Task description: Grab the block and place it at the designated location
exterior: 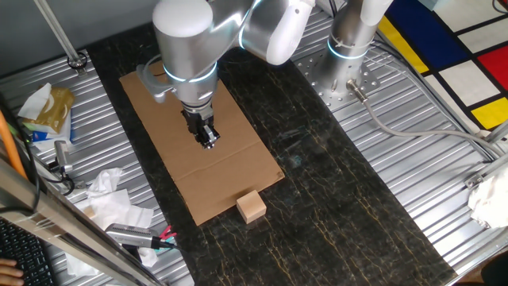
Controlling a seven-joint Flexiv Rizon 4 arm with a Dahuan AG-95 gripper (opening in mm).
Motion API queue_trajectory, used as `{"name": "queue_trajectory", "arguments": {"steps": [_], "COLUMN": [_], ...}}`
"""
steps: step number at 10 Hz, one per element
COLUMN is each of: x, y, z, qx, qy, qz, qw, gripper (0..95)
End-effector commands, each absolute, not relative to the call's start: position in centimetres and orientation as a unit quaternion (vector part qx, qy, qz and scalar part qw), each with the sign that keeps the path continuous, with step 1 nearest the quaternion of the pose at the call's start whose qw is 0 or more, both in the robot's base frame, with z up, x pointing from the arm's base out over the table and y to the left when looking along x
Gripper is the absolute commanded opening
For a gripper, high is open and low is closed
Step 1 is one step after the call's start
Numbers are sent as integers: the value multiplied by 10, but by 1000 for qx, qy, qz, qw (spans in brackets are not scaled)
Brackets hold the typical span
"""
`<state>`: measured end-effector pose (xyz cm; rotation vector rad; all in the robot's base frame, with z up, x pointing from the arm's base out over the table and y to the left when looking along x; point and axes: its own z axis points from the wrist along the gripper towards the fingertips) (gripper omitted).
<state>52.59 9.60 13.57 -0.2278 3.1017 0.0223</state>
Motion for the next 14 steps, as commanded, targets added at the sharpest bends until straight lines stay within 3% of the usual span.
{"name": "queue_trajectory", "arguments": {"steps": [1,14], "x": [525,525], "y": [96,96], "z": [137,137], "qx": [-76,-76], "qy": [997,997], "qz": [8,13], "qw": [15,18], "gripper": [190,190]}}
